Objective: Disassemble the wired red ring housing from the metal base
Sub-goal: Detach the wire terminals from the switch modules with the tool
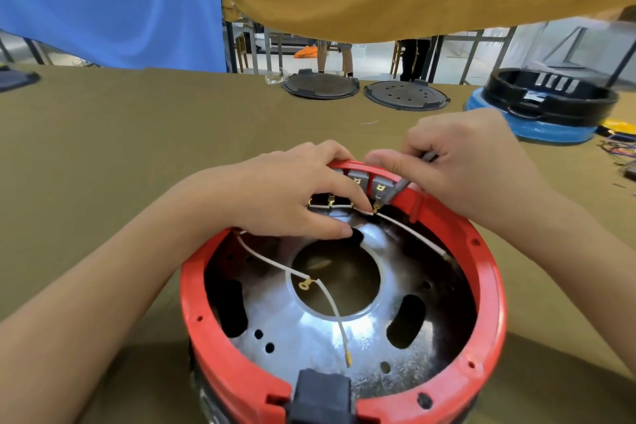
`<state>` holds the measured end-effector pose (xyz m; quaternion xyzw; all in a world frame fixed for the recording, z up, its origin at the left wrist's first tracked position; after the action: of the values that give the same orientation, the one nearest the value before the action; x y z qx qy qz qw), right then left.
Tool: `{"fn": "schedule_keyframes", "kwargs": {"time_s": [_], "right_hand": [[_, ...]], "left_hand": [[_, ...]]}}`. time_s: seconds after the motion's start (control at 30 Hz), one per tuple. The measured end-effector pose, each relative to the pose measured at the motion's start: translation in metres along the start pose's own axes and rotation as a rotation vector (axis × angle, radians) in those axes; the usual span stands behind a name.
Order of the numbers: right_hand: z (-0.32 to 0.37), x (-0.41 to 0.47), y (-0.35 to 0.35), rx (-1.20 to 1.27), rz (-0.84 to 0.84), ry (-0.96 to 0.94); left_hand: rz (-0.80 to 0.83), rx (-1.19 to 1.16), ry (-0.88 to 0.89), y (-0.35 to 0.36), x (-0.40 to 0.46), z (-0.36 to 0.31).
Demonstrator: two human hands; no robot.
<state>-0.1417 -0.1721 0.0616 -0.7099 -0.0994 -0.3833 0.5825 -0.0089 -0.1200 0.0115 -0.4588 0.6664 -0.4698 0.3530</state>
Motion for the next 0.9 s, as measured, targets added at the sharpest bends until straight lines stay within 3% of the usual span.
{"fn": "schedule_keyframes", "kwargs": {"time_s": [0.2, 0.37, 0.63, 0.9], "right_hand": [[0.019, -0.010, -0.004, -0.202, -0.087, -0.307], [0.022, -0.015, -0.007, -0.218, -0.150, -0.388], [0.022, -0.014, -0.007, -0.173, -0.146, -0.374], [0.005, 0.001, 0.002, -0.020, -0.009, -0.058]], "left_hand": [[0.000, -0.018, 0.018, 0.001, 0.000, 0.000], [0.010, -0.032, 0.020, 0.000, 0.001, -0.001], [0.019, 0.006, -0.011, 0.000, -0.001, -0.002], [0.011, 0.000, -0.005, 0.000, -0.001, -0.003]]}}
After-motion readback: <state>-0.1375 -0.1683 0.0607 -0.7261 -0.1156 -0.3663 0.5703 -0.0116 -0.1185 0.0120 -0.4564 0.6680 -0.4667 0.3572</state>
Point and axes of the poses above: each hand's wrist, its own x-axis towards the middle knuckle, its own y-axis out of the palm, z = x × y, the point moved 7 cm from there along x, towards the middle knuckle, and after that the axes turned 6 degrees about -x, right-handed, at the moved point
